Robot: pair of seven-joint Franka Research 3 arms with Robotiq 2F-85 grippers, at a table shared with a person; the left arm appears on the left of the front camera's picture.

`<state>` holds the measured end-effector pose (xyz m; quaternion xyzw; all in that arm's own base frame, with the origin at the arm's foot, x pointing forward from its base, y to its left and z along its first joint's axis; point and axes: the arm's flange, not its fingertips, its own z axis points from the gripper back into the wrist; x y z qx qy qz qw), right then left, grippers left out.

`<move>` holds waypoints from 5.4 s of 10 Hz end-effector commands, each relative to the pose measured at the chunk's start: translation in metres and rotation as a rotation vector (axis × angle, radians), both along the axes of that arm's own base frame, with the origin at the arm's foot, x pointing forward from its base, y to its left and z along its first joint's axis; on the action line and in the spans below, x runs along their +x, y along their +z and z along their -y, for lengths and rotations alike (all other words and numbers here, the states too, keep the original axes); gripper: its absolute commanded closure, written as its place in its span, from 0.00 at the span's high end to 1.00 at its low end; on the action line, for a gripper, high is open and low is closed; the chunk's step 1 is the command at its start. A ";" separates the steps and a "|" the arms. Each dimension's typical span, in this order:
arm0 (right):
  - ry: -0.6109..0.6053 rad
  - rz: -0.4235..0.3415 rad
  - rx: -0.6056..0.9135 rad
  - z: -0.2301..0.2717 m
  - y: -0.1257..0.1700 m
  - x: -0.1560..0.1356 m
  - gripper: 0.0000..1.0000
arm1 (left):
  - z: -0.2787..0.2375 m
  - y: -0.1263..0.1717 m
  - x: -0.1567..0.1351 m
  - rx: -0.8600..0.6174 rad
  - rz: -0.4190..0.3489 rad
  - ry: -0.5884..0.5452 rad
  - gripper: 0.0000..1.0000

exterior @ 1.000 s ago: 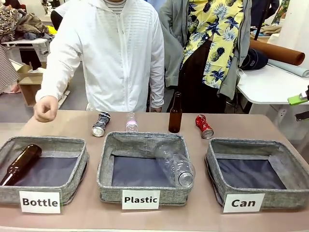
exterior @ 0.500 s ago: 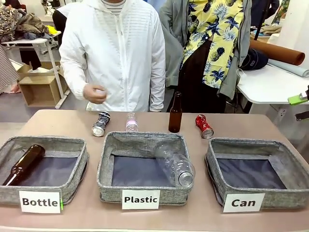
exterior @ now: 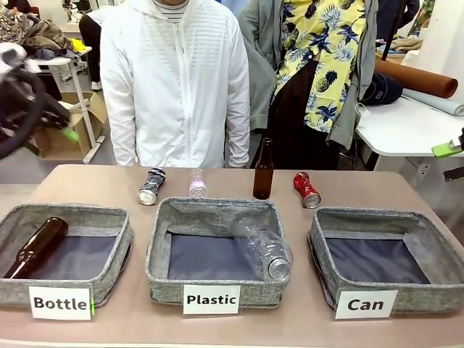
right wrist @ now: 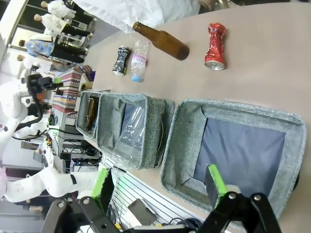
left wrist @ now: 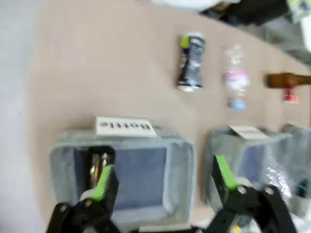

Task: Sort the can waste into the basket.
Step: Pick up the can waste from the table and place it in the right Fabric basket.

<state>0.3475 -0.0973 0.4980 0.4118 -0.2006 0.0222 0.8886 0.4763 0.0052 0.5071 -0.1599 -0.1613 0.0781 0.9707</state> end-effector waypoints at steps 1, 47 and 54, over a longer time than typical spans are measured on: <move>-0.014 -0.002 0.003 -0.001 0.002 0.003 1.00 | 0.024 -0.022 0.020 0.108 -0.006 0.057 1.00; -0.014 -0.002 0.003 -0.001 0.002 0.003 1.00 | -0.021 -0.017 0.092 -0.051 -0.376 0.024 1.00; -0.014 -0.002 0.003 -0.001 0.002 0.003 1.00 | 0.100 -0.114 0.169 0.125 -0.355 -0.026 1.00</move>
